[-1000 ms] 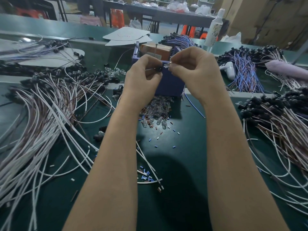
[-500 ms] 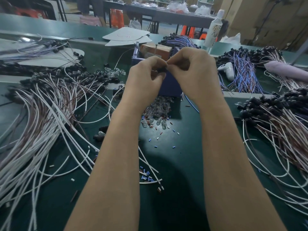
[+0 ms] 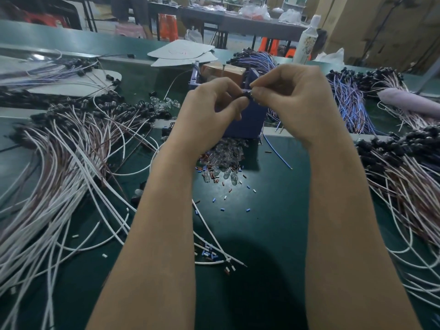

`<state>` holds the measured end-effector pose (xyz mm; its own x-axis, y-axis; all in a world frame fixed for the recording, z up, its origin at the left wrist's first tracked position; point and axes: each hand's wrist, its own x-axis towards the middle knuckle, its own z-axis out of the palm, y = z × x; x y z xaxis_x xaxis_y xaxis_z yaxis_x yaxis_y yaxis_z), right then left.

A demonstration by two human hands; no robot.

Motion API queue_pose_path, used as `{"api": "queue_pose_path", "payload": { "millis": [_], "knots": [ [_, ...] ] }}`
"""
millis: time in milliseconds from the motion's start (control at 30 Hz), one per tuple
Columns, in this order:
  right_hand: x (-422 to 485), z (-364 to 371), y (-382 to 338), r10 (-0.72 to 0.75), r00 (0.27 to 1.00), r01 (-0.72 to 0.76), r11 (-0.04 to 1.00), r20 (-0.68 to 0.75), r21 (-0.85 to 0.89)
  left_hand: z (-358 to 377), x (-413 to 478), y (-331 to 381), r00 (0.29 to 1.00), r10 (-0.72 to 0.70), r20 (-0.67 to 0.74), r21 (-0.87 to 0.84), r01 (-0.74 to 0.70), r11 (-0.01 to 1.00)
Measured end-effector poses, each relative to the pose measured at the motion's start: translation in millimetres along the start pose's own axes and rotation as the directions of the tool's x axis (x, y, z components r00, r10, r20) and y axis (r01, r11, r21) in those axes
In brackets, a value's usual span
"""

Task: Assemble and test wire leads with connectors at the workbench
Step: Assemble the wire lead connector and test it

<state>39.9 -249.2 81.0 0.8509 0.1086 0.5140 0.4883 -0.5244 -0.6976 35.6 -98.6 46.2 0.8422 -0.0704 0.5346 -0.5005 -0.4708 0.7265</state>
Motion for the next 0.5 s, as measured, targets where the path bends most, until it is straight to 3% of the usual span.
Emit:
{"api": "queue_pose_path", "payload": {
  "millis": [233, 400, 500],
  "knots": [
    [-3, 0, 6, 0.034, 0.998, -0.039, 0.996, 0.054, 0.085, -1, 0, 1, 0.999, -0.009, 0.034, 0.031, 0.008, 1.0],
    [0, 7, 7, 0.068, 0.998, -0.07, 0.981, 0.019, 0.183, -1, 2, 0, 0.999, -0.031, 0.037, -0.015, 0.031, 0.999],
    [0, 12, 8, 0.092, 0.996, -0.093, 0.99, 0.014, 0.104, 1, 2, -1, 0.997, -0.055, 0.057, 0.006, 0.055, 0.998]
  ]
}}
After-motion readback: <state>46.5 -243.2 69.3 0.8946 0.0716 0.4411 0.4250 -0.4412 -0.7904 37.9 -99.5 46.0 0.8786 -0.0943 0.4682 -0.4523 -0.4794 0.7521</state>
